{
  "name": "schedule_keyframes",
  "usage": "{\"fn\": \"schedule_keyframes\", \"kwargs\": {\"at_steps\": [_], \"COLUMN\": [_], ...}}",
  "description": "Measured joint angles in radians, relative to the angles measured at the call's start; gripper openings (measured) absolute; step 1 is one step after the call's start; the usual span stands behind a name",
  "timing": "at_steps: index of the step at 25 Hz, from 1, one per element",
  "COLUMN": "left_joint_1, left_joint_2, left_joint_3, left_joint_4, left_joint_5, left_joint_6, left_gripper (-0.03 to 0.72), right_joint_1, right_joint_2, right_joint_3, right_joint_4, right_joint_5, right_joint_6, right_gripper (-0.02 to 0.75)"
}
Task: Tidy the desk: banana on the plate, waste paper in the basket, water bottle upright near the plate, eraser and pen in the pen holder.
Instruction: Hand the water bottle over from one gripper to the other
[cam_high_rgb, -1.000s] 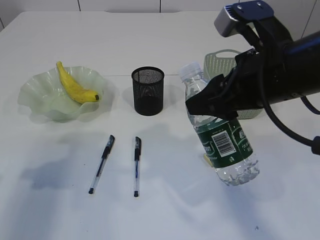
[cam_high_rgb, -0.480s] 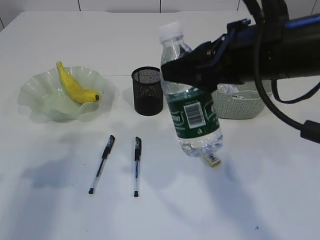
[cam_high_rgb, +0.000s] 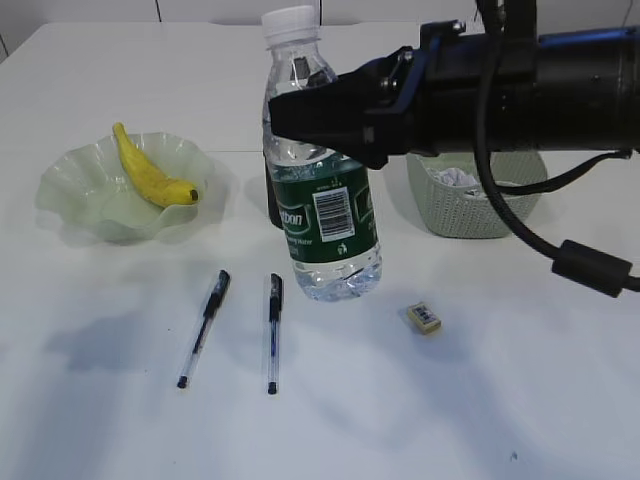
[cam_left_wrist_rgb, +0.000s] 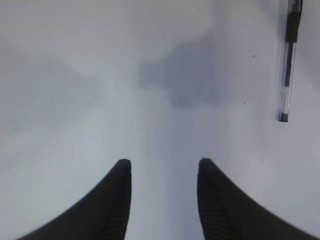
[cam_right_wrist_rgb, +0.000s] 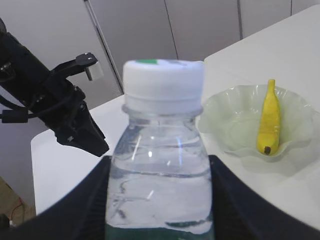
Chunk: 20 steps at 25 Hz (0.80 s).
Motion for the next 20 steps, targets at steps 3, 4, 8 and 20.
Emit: {"fn": "schedule_keyframes", "kwargs": {"at_steps": [3,4,8,20], "left_joint_1": [0.0,0.0,0.0,0.0], "left_joint_2": [0.0,0.0,0.0,0.0], "left_joint_3": [0.0,0.0,0.0,0.029], "left_joint_4": [0.024,0.026,0.036,-0.06], "left_joint_5": [-0.009,-0.009,-0.025,-0.333], "left_joint_6": [0.0,0.0,0.0,0.024], "left_gripper": [0.3,0.299,0.299,0.299], "right_joint_1": [0.0,0.0,0.0,0.0], "right_joint_2": [0.012,0.012,0.012,0.012], "right_joint_3": [0.0,0.0,0.0,0.0], "right_joint_4": [0.002,0.002,0.004,0.004], "right_joint_5": [0.0,0.0,0.0,0.0], "right_joint_6": [-0.002,-0.004,-0.004,-0.009], "right_gripper": [0.377,0.377,0.377,0.377]}}
